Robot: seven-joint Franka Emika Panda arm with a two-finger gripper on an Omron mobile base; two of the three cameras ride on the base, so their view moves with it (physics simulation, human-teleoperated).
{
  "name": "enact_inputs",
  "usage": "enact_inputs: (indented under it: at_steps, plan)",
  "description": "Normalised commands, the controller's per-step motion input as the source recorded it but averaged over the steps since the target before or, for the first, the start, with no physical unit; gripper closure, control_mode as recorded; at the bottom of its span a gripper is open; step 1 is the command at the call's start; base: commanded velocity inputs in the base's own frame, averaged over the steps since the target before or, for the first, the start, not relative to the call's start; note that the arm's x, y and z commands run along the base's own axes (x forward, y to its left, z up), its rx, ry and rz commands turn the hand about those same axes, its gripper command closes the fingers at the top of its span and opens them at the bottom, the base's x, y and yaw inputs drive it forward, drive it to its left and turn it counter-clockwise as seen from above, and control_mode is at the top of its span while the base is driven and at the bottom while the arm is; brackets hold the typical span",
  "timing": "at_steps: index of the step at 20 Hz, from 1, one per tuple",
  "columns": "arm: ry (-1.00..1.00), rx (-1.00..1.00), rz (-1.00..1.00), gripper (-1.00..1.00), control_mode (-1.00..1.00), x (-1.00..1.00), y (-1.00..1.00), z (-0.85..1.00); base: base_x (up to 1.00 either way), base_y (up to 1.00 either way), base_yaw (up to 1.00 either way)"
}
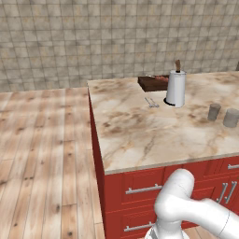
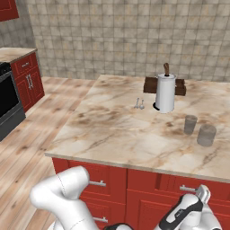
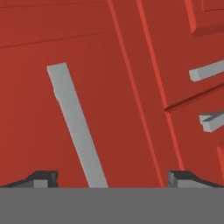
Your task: Take the tongs from the drawer on the right and place them on the dining counter next to the tray containing the kebab skewer.
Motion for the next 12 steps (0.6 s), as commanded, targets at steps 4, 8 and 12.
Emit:
enact_inputs:
  at_steps: [4,8,12]
  plan:
    - [0.00,0.03,0.00,-1.00,-1.00,0.14,0.00,-0.09,0.00,0.00,0.00]
    - [0.00,0.03,0.00,-1.00,-1.00,0.23,-0.02,-0.06,0.00,0.00,0.00]
    - [0.00,0.03,0.00,-1.00,-1.00,0.25,-0.08,-0.03,0.00,0.00,0.00]
